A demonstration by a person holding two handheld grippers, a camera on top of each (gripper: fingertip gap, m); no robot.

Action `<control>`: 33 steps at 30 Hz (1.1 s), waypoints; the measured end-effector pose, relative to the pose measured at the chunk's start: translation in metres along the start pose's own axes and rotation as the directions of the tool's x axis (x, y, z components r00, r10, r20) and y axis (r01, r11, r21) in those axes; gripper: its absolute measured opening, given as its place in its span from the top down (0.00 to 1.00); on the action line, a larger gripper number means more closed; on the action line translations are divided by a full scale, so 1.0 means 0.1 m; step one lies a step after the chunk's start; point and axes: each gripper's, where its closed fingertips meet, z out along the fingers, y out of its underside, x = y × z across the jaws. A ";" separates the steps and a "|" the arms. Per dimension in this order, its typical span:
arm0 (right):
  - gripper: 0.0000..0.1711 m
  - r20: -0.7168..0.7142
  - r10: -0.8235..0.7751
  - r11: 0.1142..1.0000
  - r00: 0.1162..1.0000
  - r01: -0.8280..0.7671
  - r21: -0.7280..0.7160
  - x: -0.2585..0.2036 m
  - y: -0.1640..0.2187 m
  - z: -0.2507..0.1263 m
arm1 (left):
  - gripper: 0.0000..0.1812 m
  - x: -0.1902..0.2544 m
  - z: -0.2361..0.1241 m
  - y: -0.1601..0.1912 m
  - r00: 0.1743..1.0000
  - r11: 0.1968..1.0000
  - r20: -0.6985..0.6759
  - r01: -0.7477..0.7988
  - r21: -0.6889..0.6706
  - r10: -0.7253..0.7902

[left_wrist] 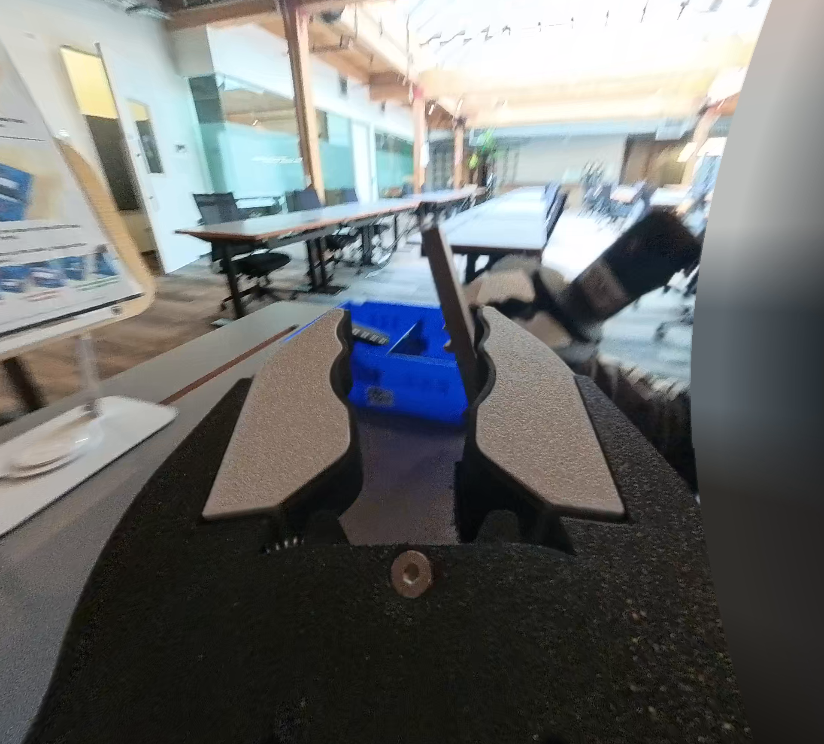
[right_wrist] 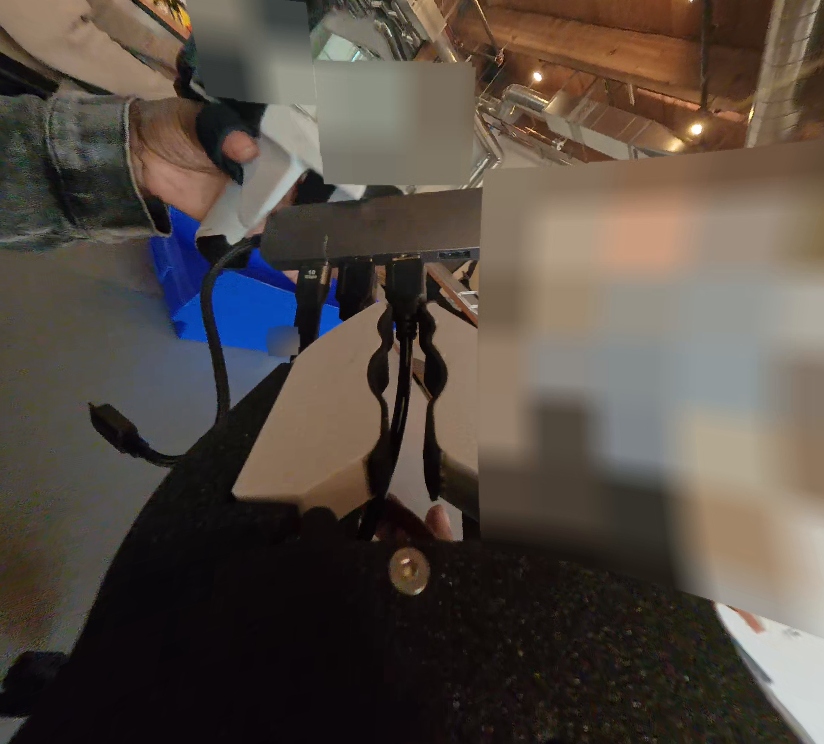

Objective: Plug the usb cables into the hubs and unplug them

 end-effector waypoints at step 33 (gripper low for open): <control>0.89 -0.082 -0.109 0.982 0.991 0.095 -0.164 -0.02 0.09 0.09 | 0.94 -0.27 0.20 0.15 0.876 0.850 -0.067 0.480 0.216 -0.478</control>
